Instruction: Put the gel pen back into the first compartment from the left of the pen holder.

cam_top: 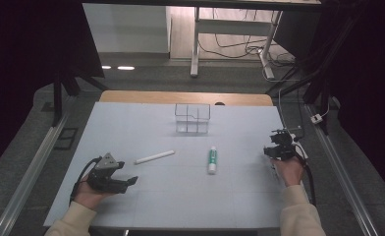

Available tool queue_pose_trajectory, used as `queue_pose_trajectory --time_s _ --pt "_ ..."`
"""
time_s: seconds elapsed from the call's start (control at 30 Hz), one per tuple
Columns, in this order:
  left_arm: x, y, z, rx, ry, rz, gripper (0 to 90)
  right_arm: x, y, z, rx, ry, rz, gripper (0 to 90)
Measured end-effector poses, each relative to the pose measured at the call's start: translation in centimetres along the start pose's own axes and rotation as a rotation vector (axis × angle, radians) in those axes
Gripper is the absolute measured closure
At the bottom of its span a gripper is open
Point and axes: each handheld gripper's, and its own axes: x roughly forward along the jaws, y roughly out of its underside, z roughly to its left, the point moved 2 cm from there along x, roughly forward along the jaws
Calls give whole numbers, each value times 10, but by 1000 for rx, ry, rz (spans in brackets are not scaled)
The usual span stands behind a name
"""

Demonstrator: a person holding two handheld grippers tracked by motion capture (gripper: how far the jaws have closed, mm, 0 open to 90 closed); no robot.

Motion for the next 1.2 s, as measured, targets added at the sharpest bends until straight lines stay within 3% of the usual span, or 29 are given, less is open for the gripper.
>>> queue_pose_trajectory --time_s 0.93,1.2 --pt "0 -1 0 -7 -2 -5 217 -34 -19 15 -21 -101 -247 804" --pt "-1 -1 1 -8 -3 -7 217 -36 -23 24 -40 -132 -292 803"
